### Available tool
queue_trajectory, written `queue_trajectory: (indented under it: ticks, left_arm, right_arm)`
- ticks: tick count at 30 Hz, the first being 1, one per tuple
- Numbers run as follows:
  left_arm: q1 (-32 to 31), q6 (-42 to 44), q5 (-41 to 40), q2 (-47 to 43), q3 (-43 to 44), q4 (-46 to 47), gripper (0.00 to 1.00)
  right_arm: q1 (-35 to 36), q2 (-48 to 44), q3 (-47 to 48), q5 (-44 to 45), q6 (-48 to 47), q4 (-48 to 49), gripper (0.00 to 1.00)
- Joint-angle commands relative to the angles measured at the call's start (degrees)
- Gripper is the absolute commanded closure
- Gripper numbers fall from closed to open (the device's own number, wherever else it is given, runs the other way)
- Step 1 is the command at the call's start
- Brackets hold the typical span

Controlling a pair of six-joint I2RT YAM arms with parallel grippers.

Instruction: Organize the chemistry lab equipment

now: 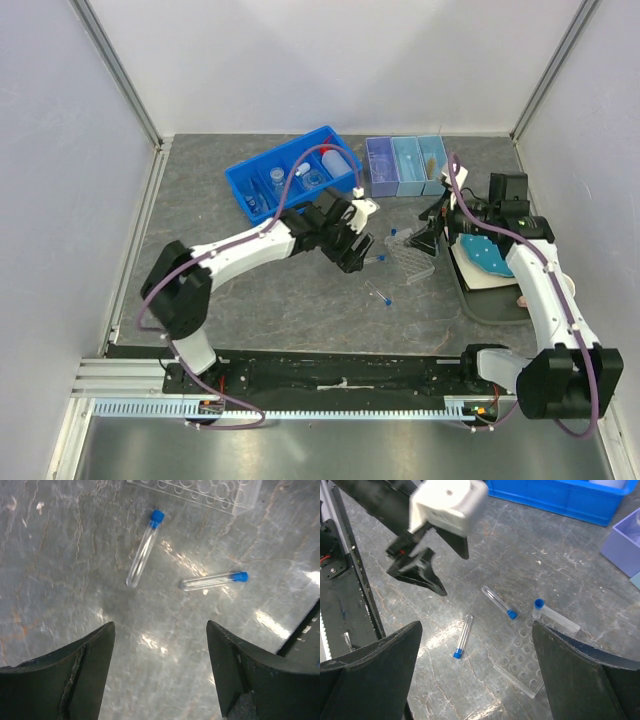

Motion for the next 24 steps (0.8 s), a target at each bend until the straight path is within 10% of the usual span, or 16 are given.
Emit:
queue_trajectory:
  ticks: [1, 24]
  left_arm:
    - [-0.19, 12.69, 1.66, 8.68, 8.48, -7.40, 0.20]
    - [-3.44, 15.16, -7.56, 29.17, 25.72, -12.86, 0.57]
  right_arm:
    - [-1.92, -3.10, -2.02, -2.43, 0.69, 5.46, 0.02]
    - [-3.59, -1.87, -1.85, -4.53, 2.01, 5.64, 0.02]
